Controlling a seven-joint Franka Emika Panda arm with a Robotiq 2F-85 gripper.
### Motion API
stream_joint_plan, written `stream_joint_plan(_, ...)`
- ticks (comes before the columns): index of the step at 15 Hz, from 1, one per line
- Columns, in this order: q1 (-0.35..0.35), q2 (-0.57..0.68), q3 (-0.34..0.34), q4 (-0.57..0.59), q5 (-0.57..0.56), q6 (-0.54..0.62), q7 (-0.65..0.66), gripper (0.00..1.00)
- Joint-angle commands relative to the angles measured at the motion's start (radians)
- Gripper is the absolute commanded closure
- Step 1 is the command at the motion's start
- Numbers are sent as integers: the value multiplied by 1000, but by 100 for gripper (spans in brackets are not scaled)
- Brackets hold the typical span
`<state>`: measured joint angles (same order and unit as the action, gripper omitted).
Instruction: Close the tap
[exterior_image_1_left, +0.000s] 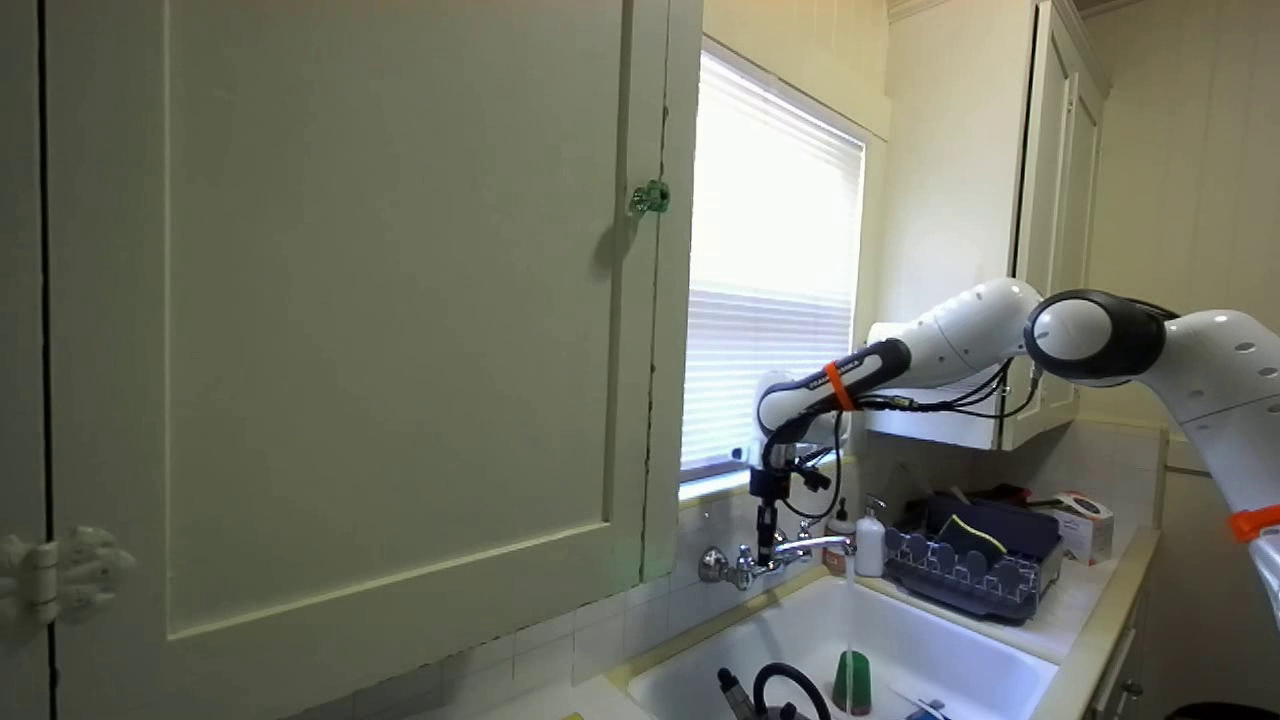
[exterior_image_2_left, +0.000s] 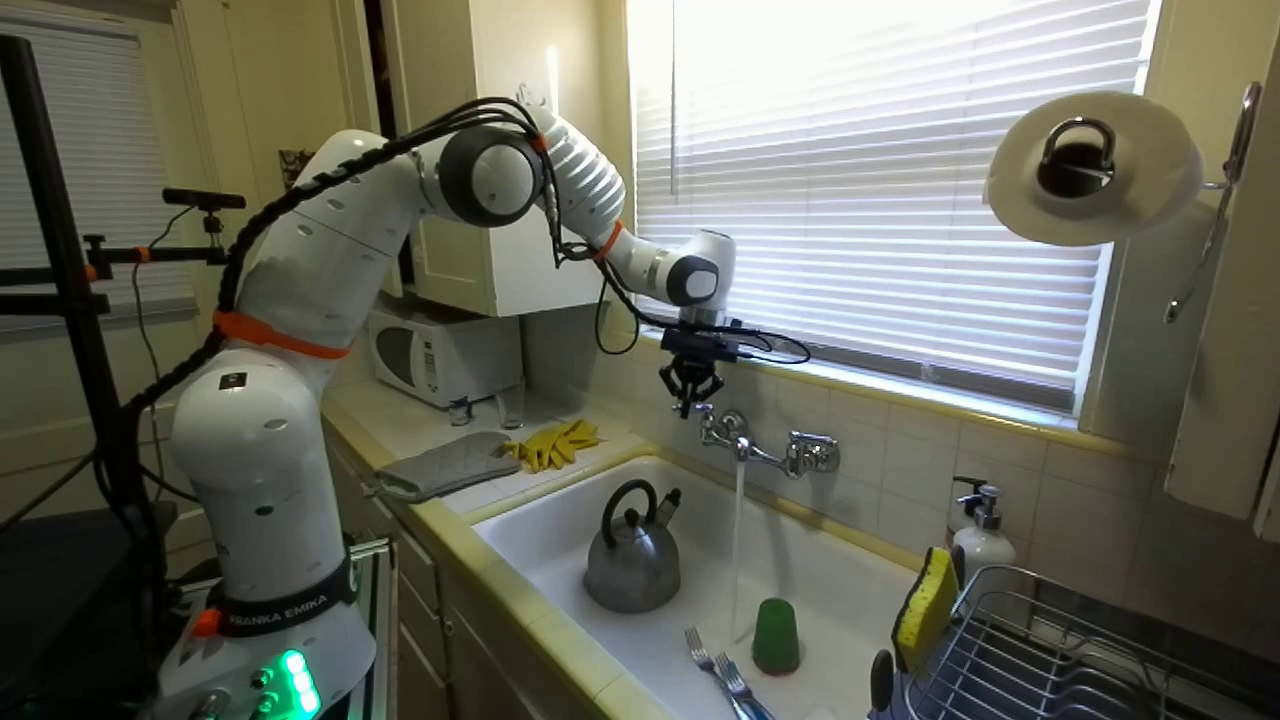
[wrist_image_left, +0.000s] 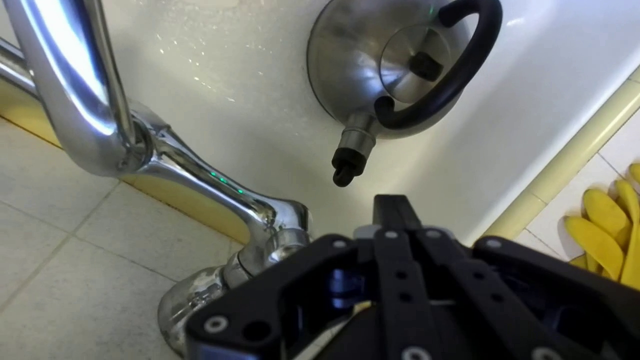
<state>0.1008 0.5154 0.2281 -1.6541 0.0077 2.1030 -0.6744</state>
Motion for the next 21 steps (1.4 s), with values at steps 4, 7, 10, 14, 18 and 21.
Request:
stream_joint_plan(4,29,40,-10,36,-40,89,43,100)
stream_joint_plan(7,32,61,-3,54,-12,124,95,100)
stream_joint_plan(10,43,79,-3,76,-3,152,187,100)
stream_joint_plan(14,56,79,-19,80,-7,146,338,100)
stream_joint_plan(18,34,42,17,69,51,63,342,100)
stream_joint_plan(21,29,39,0,56,44,88,344,100)
